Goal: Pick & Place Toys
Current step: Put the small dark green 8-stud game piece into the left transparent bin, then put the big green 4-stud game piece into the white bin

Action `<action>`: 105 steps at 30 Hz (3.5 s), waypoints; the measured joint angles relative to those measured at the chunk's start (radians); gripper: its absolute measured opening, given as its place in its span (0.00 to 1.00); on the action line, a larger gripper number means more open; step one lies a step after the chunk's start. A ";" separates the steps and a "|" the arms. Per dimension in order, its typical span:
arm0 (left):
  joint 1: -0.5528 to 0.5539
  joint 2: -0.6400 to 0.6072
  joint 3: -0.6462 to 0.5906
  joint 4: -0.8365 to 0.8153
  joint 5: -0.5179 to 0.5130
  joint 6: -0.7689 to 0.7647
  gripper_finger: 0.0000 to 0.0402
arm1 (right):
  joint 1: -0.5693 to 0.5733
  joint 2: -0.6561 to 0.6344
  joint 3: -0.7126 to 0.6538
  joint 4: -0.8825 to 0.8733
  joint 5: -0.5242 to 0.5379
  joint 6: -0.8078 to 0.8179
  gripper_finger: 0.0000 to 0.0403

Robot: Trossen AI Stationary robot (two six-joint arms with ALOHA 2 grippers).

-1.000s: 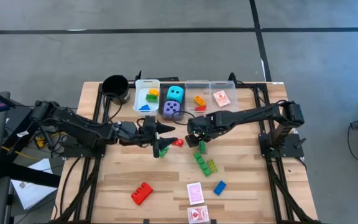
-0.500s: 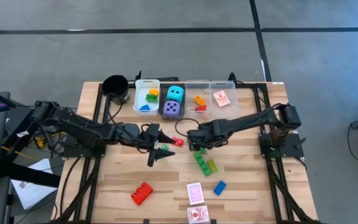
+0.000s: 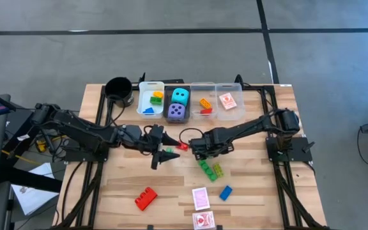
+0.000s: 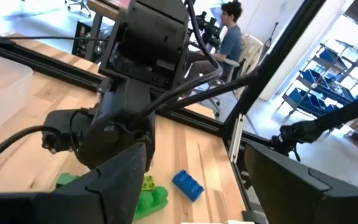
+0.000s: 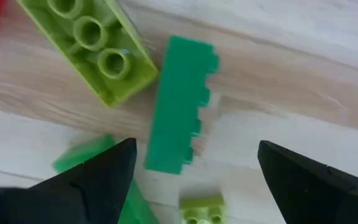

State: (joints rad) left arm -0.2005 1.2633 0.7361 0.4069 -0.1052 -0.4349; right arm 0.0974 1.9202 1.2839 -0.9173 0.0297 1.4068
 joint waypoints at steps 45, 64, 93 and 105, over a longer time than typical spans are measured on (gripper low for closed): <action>0.010 0.000 -0.001 0.002 -0.029 -0.072 0.67 | -0.046 -0.048 0.035 0.047 0.074 -0.107 0.16; 0.045 0.000 -0.001 0.004 -0.029 -0.132 0.67 | -0.269 -0.168 0.256 -0.142 0.413 -0.371 0.17; 0.043 0.000 -0.001 0.001 -0.028 -0.154 0.67 | -0.535 -0.167 0.260 0.110 0.197 -0.719 0.48; 0.043 0.000 -0.001 0.004 -0.013 -0.150 0.67 | -0.266 -0.215 0.260 0.043 0.098 -0.913 0.59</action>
State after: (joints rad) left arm -0.1575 1.2629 0.7353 0.4105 -0.1186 -0.5849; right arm -0.1691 1.7052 1.5444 -0.8739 0.1277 0.4935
